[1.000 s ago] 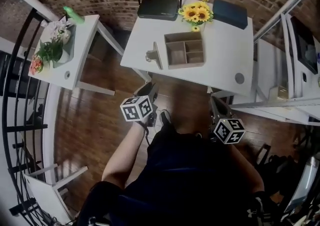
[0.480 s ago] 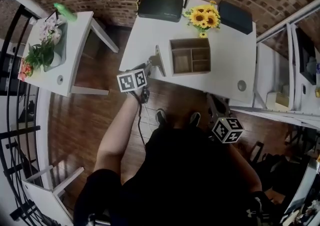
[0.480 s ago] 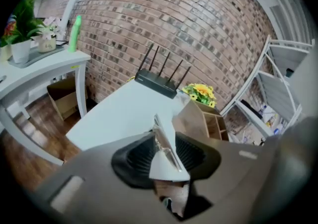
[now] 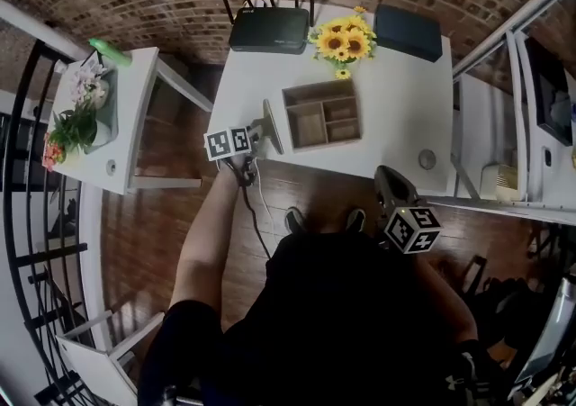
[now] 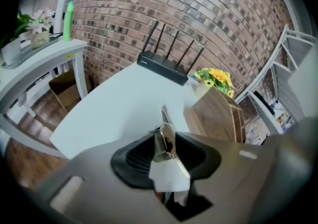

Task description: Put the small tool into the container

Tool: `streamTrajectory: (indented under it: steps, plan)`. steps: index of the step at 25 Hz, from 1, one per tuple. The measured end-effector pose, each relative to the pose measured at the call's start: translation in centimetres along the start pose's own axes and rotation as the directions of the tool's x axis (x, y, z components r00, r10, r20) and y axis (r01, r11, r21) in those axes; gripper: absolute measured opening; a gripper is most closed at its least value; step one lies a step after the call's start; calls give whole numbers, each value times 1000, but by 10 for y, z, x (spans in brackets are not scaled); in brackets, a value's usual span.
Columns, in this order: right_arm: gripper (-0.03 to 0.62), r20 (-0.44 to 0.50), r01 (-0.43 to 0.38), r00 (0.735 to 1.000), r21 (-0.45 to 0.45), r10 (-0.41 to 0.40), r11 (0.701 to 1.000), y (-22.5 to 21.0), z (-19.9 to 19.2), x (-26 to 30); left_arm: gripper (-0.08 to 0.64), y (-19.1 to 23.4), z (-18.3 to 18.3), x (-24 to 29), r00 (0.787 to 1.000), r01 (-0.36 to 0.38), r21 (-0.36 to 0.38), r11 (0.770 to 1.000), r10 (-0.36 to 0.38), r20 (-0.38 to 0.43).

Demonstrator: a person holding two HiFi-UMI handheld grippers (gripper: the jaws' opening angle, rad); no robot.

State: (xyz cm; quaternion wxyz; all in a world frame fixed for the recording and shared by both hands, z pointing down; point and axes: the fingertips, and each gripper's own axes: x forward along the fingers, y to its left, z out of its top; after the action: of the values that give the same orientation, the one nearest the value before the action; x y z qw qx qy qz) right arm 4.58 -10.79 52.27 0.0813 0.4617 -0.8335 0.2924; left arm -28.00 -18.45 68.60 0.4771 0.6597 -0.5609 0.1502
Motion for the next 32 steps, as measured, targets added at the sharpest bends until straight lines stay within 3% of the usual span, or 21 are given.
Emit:
streamTrajectory:
  steps: [3, 9, 13, 19, 26, 32]
  plan:
    - [11, -2, 13, 1000, 23, -13, 1000, -12, -1, -2, 124, 0, 0, 5, 1000, 16, -4, 1000, -16, -26]
    - [11, -26, 10, 1000, 35, -9, 999, -21, -5, -1, 52, -18, 5, 4, 996, 68, 66, 996, -65, -55]
    - [11, -30, 3, 1000, 38, -2, 999, -21, -5, 2, 11, -26, 16, -6, 998, 60, 77, 995, -60, 1]
    - [11, -34, -17, 999, 32, 18, 999, -15, -3, 6, 9, -35, 32, -35, 994, 18, 127, 992, -32, 108]
    - [11, -39, -34, 999, 35, 35, 999, -11, -6, 8, 9, -85, 81, -93, 951, 20, 238, 971, -92, 295]
    - [11, -20, -29, 999, 27, 29, 999, -7, -6, 5, 9, -151, 97, -114, 916, 87, 357, 930, -216, 339]
